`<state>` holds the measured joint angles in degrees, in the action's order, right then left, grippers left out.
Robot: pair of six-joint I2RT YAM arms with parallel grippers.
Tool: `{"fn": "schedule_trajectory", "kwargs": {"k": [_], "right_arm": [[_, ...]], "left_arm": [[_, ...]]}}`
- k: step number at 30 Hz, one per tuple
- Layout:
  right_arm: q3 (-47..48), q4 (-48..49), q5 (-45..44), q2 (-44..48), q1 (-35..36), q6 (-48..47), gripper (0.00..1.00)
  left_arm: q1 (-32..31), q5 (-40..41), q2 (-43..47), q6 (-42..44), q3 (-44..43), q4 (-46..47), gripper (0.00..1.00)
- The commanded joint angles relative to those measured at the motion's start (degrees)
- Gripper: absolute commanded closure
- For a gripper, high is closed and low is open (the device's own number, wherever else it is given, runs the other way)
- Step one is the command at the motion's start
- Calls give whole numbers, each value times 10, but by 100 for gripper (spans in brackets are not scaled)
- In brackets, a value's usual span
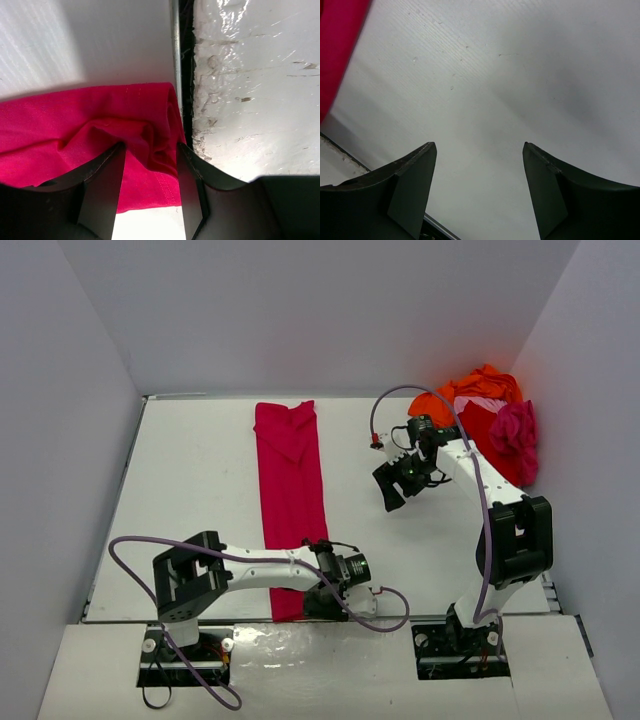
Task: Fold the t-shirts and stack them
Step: Grab the bottom of the folded rectangular tshirt with left arm
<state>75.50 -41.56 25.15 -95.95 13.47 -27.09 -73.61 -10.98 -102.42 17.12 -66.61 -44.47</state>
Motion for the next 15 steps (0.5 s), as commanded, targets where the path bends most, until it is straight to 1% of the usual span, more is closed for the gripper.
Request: {"fn": "schedule_trajectory", "kwargs": {"k": [1, 11, 15], "right_arm": [[2, -8, 5, 34, 1, -3, 33], [12, -7, 8, 23, 2, 1, 32], [12, -8, 7, 20, 2, 2, 32]], "left_arm": [[-11, -43, -6, -2, -7, 2, 58], [-7, -27, 14, 3, -5, 0, 58], [-3, -25, 25, 5, -18, -12, 58]]}}
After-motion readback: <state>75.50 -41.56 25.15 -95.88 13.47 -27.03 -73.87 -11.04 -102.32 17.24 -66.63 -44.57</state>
